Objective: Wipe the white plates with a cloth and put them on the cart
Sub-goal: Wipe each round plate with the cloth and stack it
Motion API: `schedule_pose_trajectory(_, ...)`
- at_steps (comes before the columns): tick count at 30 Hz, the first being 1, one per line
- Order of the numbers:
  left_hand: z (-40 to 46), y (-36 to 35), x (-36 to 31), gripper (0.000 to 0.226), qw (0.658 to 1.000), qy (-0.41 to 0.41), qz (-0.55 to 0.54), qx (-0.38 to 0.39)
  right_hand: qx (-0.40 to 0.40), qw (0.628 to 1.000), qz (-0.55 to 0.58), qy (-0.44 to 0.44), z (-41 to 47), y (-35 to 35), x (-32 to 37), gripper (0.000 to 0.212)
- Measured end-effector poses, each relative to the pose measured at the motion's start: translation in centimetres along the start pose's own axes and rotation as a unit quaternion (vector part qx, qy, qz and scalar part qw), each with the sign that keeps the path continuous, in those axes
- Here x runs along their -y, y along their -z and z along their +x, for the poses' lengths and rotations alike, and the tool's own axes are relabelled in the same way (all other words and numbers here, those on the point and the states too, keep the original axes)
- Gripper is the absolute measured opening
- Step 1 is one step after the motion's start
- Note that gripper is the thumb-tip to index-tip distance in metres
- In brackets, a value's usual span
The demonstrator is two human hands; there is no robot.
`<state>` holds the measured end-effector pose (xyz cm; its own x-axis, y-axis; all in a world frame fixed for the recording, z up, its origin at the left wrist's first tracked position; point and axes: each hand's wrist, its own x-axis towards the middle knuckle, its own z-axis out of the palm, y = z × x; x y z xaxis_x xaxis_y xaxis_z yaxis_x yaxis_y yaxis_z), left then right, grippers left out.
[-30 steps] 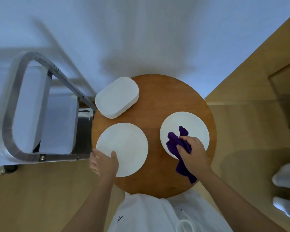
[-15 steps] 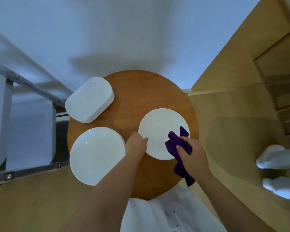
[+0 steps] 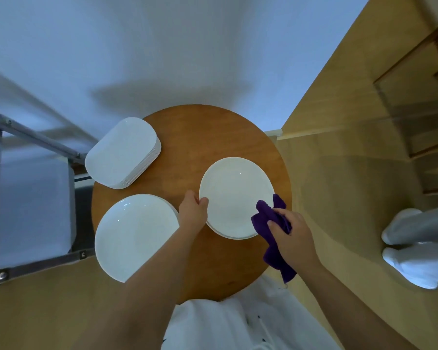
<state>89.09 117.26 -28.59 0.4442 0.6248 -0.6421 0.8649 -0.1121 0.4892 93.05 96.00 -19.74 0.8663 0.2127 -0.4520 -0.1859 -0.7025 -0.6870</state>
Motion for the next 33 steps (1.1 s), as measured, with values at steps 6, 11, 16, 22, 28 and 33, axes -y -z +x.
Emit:
schedule_pose_trajectory(6,-1.0,-1.3,-1.1,0.045,0.961,0.101,-0.254,0.042,-0.003,0.999,0.042,-0.034,-0.3,-0.4,0.0,0.028)
schedule_pose_trajectory(11,-2.0,-1.2,-1.8,0.046,0.943,0.121,-0.303,0.058,-0.013,0.980,0.162,-0.119,-0.5,-0.7,0.7,0.028)
schedule_pose_trajectory(16,-4.4,0.6,-1.8,0.052,0.906,0.144,-0.389,0.087,-0.066,0.996,0.047,-0.044,-0.9,-0.8,1.5,0.040)
schedule_pose_trajectory(22,-9.2,3.5,-2.3,0.066,0.897,0.077,-0.426,0.096,-0.089,0.990,-0.108,0.034,-2.0,-2.0,3.5,0.070)
schedule_pose_trajectory(28,-13.8,6.8,-1.3,0.043,0.904,0.033,-0.419,0.071,-0.143,0.953,-0.217,0.154,-1.7,-2.4,7.2,0.059)
schedule_pose_trajectory(33,-16.0,8.8,-0.9,0.037,0.901,0.049,-0.430,0.041,-0.137,0.960,-0.096,0.226,-3.2,-5.2,11.8,0.063)
